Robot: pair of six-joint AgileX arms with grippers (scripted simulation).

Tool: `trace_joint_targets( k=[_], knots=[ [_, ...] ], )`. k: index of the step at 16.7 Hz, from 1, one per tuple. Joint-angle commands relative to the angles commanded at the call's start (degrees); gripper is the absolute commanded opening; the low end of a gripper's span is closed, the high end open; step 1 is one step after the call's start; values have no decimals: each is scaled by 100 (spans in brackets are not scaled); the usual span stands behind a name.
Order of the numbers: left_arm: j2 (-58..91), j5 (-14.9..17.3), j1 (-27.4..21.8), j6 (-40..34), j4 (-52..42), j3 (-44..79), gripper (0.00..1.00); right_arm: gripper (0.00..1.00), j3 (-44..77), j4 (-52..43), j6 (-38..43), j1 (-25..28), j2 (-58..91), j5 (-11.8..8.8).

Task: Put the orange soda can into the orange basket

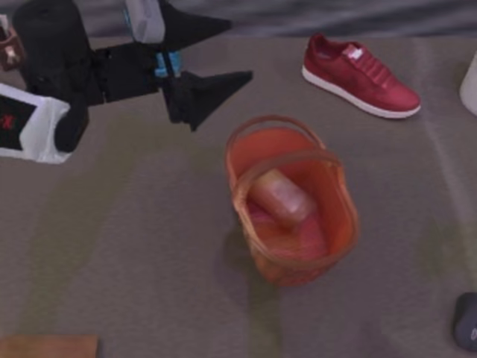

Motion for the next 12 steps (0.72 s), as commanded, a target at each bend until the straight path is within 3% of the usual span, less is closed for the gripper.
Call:
trace_joint_targets(
  k=[4,12],
  knots=[
    [-2234,-1190,397,-339,-959,-804,100,100,2014,-1404,-1098,617,2084,0],
    [-7359,-3951,1137,-439,-3289,-3221,100,100,6871,-4723,-3700,2114,7103,-55]
  ],
)
